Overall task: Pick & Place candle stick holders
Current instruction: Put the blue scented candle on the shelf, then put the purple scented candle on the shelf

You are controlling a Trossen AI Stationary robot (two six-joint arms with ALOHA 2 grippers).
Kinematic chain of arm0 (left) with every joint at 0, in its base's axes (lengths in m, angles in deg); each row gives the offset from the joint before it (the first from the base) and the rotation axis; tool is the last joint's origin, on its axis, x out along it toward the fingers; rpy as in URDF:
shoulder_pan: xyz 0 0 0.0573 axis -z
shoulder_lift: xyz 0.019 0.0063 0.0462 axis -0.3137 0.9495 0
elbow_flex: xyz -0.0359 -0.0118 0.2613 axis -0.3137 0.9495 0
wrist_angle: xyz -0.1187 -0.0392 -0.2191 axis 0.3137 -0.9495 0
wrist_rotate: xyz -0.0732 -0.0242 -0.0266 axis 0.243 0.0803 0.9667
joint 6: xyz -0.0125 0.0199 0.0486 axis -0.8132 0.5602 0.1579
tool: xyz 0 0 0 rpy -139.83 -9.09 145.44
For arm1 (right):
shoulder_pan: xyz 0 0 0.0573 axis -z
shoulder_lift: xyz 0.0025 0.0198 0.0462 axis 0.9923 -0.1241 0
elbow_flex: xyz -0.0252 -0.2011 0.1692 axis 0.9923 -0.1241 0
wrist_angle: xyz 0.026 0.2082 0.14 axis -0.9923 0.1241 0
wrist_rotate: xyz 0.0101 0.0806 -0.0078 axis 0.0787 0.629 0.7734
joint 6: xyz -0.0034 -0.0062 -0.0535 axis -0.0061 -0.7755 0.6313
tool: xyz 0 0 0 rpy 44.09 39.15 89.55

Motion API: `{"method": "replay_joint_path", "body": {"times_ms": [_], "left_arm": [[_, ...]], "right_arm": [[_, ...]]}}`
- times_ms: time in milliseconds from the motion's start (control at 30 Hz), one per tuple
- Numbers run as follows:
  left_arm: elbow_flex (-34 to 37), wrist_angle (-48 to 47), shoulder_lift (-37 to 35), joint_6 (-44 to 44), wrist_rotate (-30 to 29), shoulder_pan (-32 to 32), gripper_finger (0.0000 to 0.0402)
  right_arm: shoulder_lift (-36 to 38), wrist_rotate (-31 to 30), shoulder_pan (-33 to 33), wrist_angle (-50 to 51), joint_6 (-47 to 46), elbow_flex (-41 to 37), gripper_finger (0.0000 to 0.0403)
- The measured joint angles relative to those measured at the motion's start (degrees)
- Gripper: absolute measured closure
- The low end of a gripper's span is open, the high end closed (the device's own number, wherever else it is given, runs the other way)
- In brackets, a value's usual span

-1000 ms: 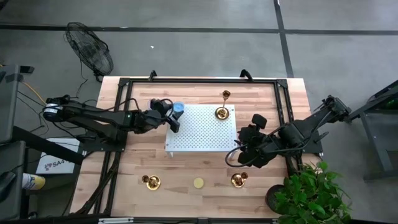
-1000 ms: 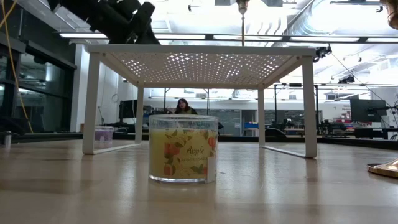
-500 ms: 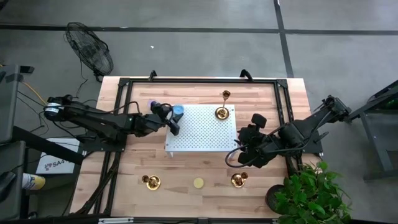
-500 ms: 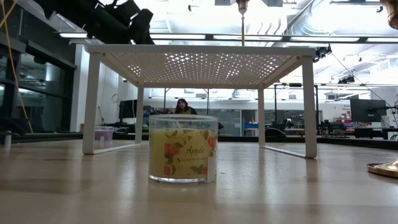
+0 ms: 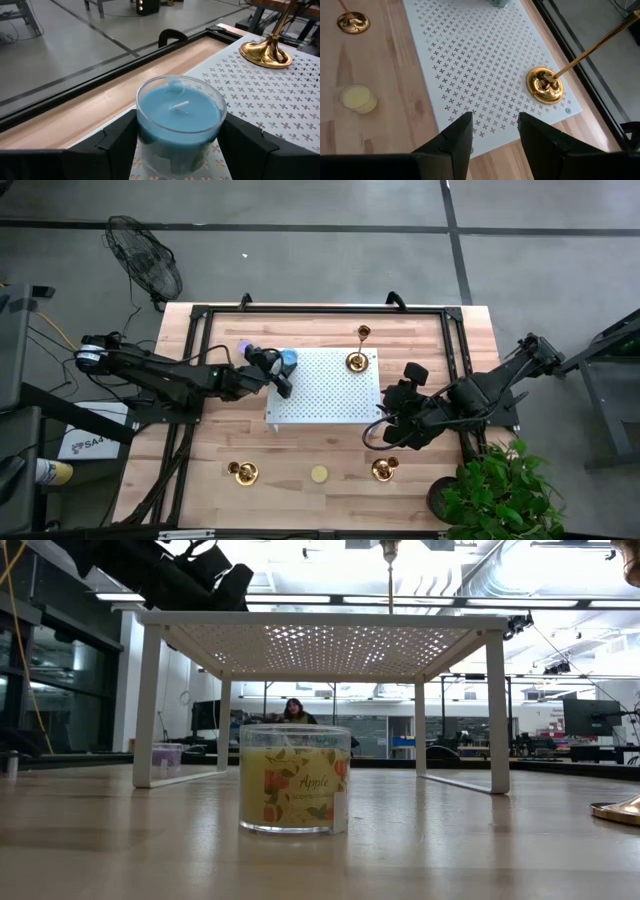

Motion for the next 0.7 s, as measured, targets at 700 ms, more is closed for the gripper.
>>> {"method": "replay_joint_path", "body": {"times_ms": [700], "left_arm": [[0.1, -0.6, -3.3, 3.9, 3.7, 0.0, 0.0067]], "right_arm": [[0.0, 2.2, 0.0, 0.9, 0.0, 0.0, 0.0249]]}}
